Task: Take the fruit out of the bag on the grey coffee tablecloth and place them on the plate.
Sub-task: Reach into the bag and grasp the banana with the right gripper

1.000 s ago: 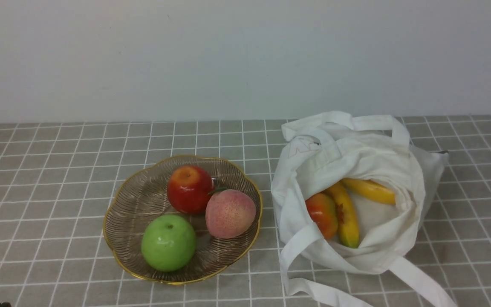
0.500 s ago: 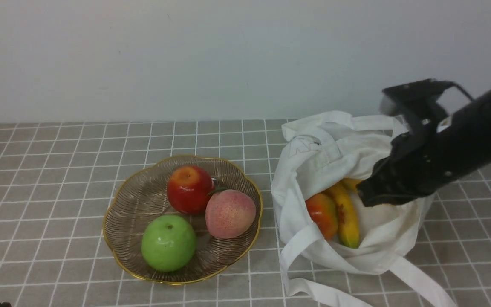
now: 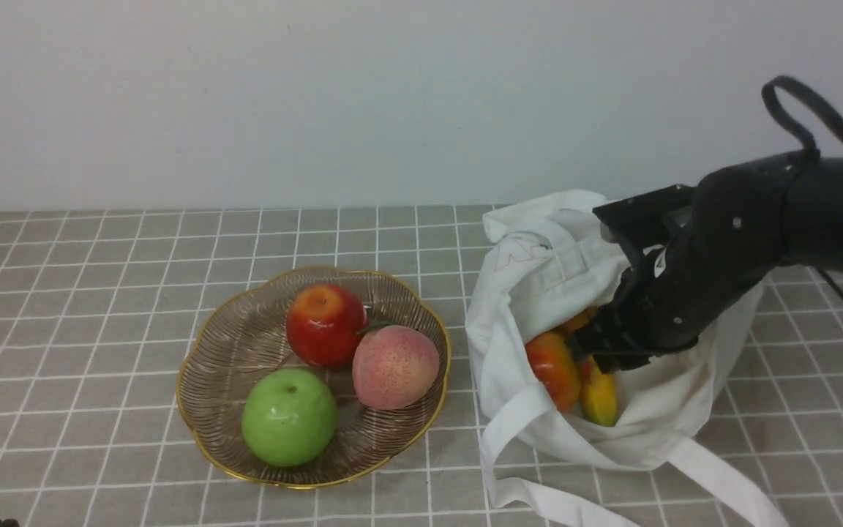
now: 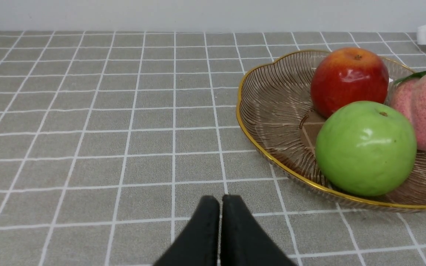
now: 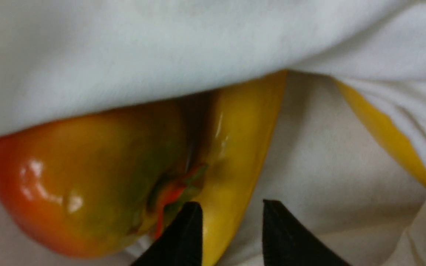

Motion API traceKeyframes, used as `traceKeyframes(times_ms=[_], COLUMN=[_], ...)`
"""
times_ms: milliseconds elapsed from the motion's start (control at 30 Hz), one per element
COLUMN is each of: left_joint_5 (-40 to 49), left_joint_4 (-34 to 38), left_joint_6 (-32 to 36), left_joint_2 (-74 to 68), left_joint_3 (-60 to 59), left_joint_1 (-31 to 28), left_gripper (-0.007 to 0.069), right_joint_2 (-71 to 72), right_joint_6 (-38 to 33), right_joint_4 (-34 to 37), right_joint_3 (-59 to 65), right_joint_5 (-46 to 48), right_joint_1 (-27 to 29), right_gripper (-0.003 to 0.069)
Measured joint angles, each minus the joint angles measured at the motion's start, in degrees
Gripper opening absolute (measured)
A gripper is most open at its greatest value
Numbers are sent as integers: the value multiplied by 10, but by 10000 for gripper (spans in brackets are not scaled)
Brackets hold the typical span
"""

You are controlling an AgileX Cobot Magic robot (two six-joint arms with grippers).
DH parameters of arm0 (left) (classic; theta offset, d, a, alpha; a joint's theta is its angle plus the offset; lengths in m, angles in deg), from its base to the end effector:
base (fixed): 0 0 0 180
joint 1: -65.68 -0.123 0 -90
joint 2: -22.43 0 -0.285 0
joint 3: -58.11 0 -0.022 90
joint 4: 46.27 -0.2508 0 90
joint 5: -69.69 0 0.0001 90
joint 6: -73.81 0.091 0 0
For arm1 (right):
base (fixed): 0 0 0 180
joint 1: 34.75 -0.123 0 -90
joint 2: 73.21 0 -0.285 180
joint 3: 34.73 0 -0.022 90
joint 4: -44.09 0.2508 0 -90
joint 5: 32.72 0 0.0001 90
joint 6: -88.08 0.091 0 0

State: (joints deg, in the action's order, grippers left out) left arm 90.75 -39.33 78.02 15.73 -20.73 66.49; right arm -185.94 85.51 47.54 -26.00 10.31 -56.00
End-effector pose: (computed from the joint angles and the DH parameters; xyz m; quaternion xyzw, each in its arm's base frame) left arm 0.0524 -0.0047 0.1718 0.0028 0.8010 -0.0335 0.5978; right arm 0.3340 0.1339 0.1861 -0.1858 0.9730 0.0449 0.1293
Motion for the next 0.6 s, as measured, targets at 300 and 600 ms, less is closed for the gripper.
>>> traceKeyframes(times_ms=[300,600], left_joint_5=[0,0], left_joint_4=[0,0], left_joint_6=[0,0], left_joint_2=[0,0], left_joint_3=[0,0], left_joint_1=[0,0], left_gripper=[-8,-8], right_joint_2=[-44,-71], right_joint_6=[6,6], right_joint_4=[0,24], right_joint_3=[-1,-2], right_joint_5=[-15,-8], right_joint_1=[0,0], right_gripper=[486,408])
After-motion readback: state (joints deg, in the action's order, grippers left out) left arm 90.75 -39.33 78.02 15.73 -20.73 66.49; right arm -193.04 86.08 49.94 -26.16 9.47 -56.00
